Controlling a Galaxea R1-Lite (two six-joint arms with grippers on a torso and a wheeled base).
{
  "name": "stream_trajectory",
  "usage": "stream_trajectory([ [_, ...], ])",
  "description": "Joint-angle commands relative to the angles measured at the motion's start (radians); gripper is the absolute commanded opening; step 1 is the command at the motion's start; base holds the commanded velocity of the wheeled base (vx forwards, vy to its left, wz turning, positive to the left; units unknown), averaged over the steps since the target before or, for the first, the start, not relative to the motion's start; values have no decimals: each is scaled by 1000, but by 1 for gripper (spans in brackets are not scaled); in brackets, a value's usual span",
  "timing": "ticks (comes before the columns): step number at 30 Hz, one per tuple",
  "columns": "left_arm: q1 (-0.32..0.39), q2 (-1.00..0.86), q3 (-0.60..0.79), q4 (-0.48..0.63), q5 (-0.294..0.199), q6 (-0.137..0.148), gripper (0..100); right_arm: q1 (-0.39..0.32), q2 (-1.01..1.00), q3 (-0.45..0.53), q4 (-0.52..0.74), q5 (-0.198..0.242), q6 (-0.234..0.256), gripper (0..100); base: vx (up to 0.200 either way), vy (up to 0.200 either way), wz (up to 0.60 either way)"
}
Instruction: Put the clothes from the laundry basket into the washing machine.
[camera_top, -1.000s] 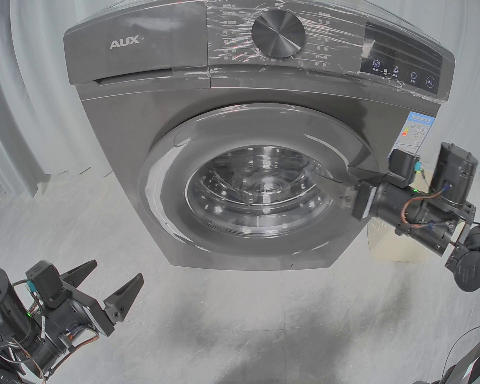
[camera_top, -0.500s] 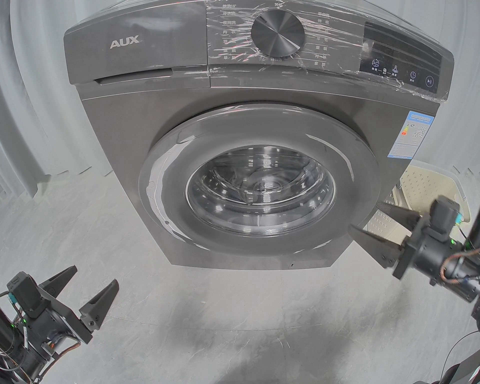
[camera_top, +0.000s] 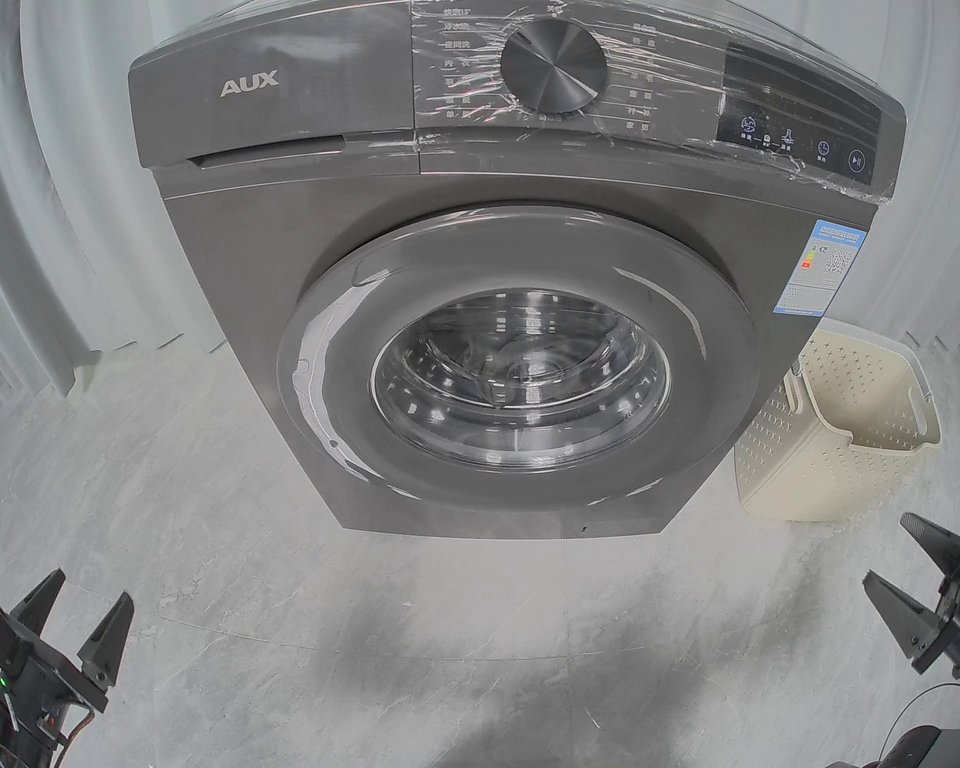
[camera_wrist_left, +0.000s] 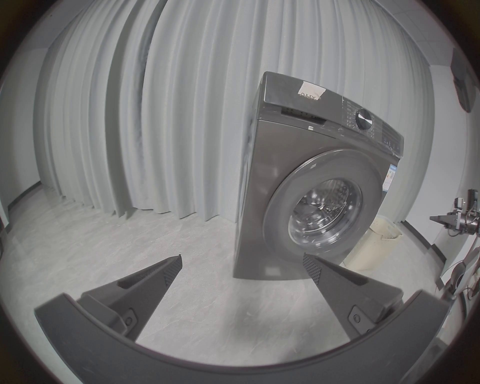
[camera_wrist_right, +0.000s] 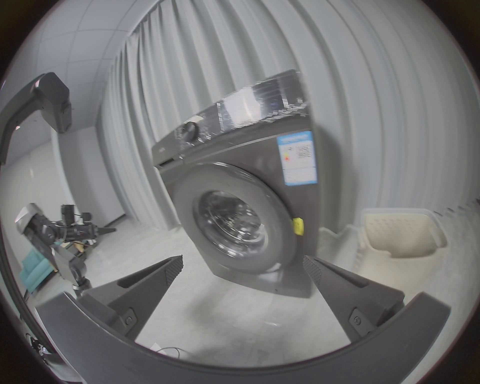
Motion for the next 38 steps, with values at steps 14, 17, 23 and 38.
stream_trajectory([
  [14,302,-486,18,446,-161,33,100,-360,-674,101,603,-175,-30,100,0,0,0],
  [17,391,-541,18,461,-187,42,100,-362,-672,100,608,-163,-36,100,0,0,0],
  [23,380,-547,18,477,-235,68,100,-354,-675,100,619,-84,-89,100,0,0,0],
  [38,372,-568,18,483,-247,72,100,-357,-672,101,619,-88,-89,100,0,0,0],
])
